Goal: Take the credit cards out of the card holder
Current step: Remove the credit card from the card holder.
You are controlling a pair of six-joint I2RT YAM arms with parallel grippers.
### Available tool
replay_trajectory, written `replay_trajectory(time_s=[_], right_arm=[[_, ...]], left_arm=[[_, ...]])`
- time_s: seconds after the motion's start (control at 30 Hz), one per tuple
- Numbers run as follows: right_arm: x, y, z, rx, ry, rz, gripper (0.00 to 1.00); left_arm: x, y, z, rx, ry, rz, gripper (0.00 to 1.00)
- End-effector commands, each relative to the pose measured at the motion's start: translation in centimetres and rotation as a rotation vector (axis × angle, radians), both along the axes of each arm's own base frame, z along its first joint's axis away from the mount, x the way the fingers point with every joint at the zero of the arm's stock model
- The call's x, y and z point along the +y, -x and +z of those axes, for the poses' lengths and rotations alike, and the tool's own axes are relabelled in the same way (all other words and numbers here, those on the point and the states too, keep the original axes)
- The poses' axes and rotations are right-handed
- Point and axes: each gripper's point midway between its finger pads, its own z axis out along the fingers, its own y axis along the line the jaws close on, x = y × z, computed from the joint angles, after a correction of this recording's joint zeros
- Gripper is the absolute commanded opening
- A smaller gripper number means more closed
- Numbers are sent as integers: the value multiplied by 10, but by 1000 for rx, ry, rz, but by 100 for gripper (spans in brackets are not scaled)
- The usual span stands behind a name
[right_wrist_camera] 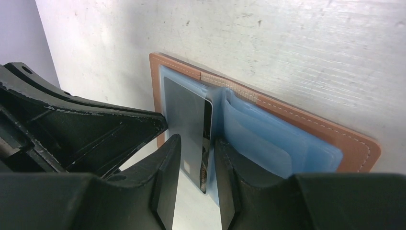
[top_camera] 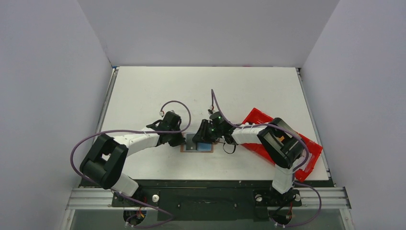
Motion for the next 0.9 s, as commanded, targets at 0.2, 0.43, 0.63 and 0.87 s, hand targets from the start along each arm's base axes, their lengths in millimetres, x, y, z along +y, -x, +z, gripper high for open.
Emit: replay_trajectory(time_s=[0.2,0.43,0.63,0.87], right_arm=[[-17,-11,5,-17,27,-69,17],[-13,-9,7,-18,12,-62,3],[-12,-6,10,-37,28,-44,0],[-26,-9,8,-68,128,-42,0]], left_arm=[[15,34,-31,116,-61,-1,0],[15,35,-32,118,-58,-3,0],[20,36,-32,124,-75,29,0],[45,40,-33,139,-138,145,0]])
